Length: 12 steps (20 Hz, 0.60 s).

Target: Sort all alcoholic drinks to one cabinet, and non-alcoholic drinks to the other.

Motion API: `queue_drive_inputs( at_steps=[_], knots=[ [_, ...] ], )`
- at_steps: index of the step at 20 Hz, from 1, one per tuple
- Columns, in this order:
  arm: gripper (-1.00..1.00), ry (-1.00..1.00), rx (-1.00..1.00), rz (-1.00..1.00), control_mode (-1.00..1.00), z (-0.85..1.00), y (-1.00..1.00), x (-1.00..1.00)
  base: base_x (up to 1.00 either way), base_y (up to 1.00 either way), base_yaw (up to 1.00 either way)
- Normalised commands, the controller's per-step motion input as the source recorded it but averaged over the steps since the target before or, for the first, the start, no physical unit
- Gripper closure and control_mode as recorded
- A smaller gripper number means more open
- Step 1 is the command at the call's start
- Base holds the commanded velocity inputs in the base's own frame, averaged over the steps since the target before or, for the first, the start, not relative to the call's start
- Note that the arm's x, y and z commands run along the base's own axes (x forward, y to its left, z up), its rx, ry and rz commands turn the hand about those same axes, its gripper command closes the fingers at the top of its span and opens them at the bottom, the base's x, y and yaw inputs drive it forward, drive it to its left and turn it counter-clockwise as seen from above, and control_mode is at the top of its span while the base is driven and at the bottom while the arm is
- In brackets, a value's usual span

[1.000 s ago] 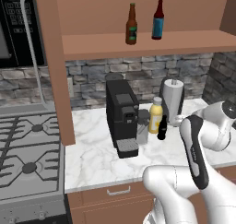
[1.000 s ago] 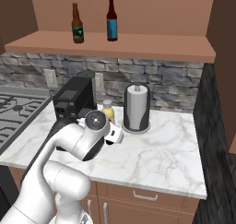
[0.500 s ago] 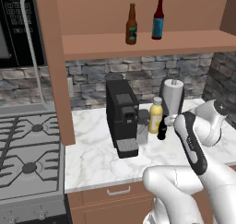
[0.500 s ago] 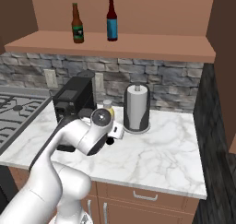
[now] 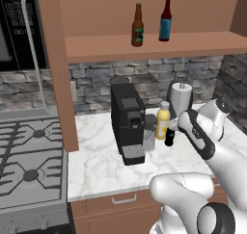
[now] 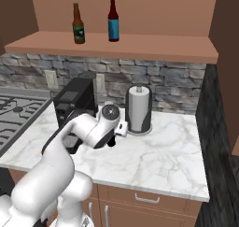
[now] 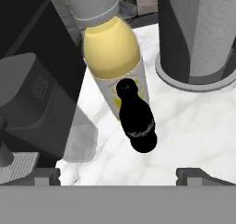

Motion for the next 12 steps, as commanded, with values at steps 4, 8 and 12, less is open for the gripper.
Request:
queue_drive_inputs(
  at_steps=[4,8,12],
  knots=[
    [-1.00,0.00,0.00,0.06,-1.00,-0.22,0.00,0.26,0.00,0.00,0.00],
    [-1.00,0.00,0.00,0.05,-1.00,-0.23,0.00,0.29,0.00,0.00,0.00],
    [-1.00,0.00,0.00,0.04,-1.00,-0.23,0.00,0.26,0.00,0.00,0.00]
  ],
)
